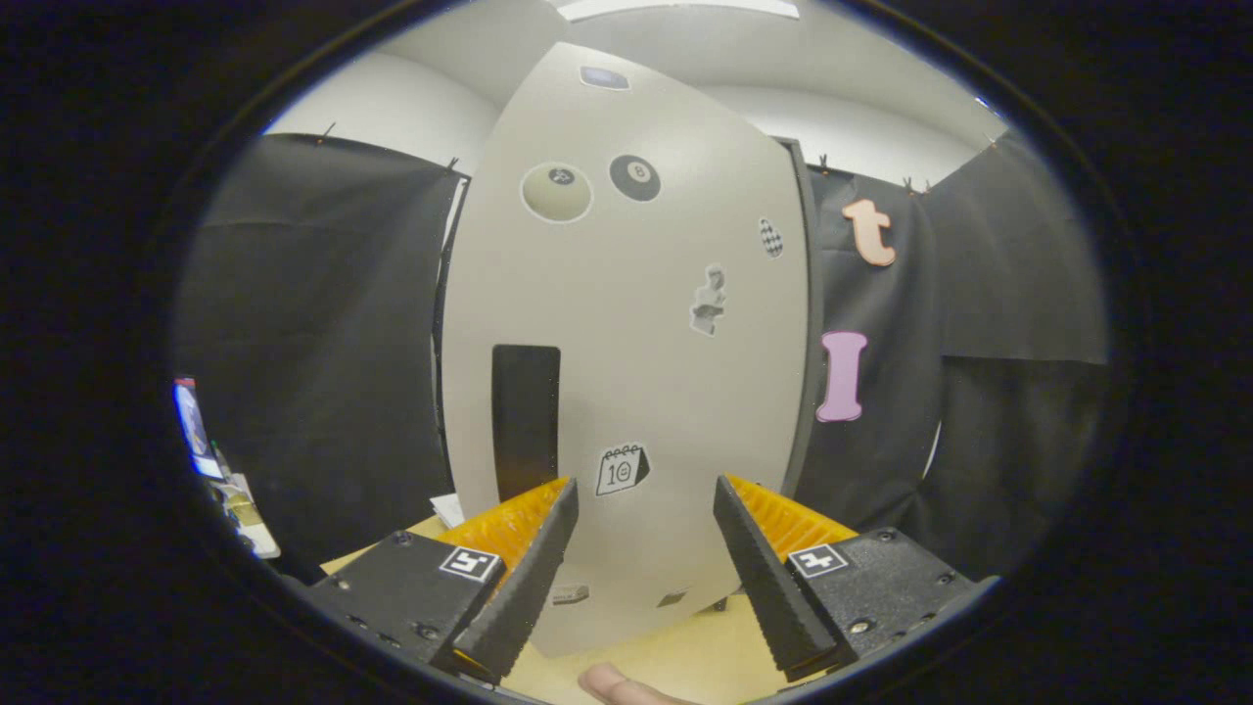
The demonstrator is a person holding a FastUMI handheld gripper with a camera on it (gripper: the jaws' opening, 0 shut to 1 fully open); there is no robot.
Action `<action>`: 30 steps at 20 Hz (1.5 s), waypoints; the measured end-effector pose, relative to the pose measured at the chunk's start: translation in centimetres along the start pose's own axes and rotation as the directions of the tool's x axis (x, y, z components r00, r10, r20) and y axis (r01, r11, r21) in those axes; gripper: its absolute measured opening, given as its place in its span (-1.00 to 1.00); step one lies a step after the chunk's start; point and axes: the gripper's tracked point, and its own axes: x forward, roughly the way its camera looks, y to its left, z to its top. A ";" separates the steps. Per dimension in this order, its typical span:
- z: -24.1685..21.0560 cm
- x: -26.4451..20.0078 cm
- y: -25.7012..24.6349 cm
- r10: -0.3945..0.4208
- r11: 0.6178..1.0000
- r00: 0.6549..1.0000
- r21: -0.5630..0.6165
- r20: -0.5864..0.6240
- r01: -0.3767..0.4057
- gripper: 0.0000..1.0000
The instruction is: Open the shoe cabinet door, grab the shoes and put them into the shoe cabinet, then close the shoe cabinet door.
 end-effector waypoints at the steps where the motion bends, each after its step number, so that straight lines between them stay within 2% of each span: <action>1: -0.3 1.0 0.2 0.007 1.000 1.000 0.009 -0.003 -0.007 0.85; 4: -0.3 4.9 0.8 0.001 1.000 1.000 0.027 0.010 -0.001 0.85; 7: -0.8 7.6 1.2 -0.046 0.998 0.999 0.050 0.021 0.045 0.85; 13: -1.9 6.6 1.4 -0.030 0.996 0.999 0.083 0.025 0.027 0.84; 16: -2.0 4.4 1.6 -0.034 0.996 0.999 0.078 0.043 0.030 0.85; 20: -2.0 0.6 0.6 -0.093 0.994 0.992 0.057 0.085 0.088 0.85; 23: -2.5 -3.4 0.4 -0.122 0.991 0.988 0.064 0.099 0.116 0.87; 26: -2.1 -7.9 0.4 -0.146 0.989 0.975 0.050 0.165 0.140 0.93; 30: -2.1 -13.4 0.9 -0.167 0.984 0.961 0.091 0.219 0.150 0.93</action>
